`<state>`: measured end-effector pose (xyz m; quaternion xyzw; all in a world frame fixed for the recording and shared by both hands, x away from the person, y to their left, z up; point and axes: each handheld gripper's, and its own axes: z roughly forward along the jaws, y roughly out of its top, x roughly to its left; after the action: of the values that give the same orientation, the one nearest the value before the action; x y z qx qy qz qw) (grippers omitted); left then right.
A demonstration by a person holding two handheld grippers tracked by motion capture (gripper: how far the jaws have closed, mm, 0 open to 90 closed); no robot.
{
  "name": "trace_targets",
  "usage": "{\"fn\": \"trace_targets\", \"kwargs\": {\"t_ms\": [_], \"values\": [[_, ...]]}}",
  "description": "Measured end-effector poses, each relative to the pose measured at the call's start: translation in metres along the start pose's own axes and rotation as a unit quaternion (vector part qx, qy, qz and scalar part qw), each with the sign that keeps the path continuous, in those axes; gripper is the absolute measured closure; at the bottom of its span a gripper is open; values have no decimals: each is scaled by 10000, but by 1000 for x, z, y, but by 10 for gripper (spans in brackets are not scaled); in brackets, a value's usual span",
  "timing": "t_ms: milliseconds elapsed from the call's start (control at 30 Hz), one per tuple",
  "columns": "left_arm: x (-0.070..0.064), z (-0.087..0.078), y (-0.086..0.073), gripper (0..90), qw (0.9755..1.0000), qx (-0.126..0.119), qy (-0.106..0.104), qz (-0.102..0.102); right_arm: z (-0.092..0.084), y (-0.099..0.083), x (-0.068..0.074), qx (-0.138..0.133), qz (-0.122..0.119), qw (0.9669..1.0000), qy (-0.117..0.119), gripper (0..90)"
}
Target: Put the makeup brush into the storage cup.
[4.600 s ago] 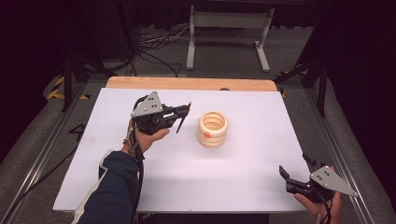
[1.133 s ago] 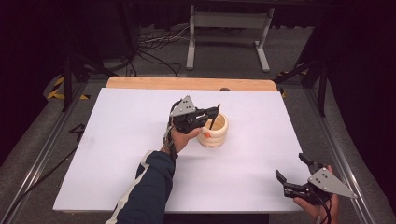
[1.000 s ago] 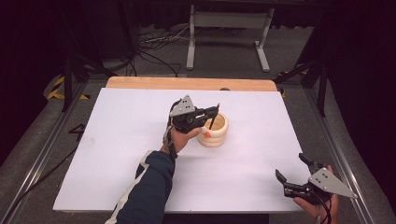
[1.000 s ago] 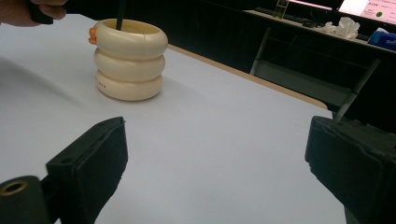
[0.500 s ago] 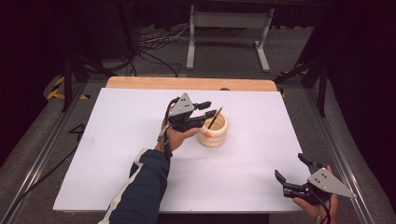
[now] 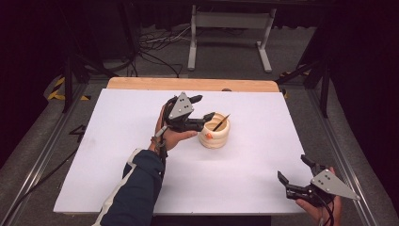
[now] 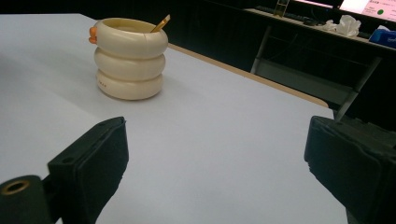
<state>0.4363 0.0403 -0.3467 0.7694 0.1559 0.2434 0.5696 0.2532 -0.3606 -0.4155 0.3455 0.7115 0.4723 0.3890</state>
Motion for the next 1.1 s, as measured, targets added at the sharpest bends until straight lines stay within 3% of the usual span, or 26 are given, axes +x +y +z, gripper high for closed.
{"fn": "trace_targets", "kwargs": {"t_ms": [433, 733, 1100], "values": [[1, -15, -1, 69, 10000, 3, 39, -43, 1, 0, 2, 47, -43, 10000, 14, 68], [3, -21, -6, 29, 10000, 71, -33, 26, 2, 0, 2, 53, -71, 10000, 3, 71], [-1, -30, -8, 37, 9997, 77, 133, 191, 2, 0, 3, 72, -97, 9999, 14, 75]]}}
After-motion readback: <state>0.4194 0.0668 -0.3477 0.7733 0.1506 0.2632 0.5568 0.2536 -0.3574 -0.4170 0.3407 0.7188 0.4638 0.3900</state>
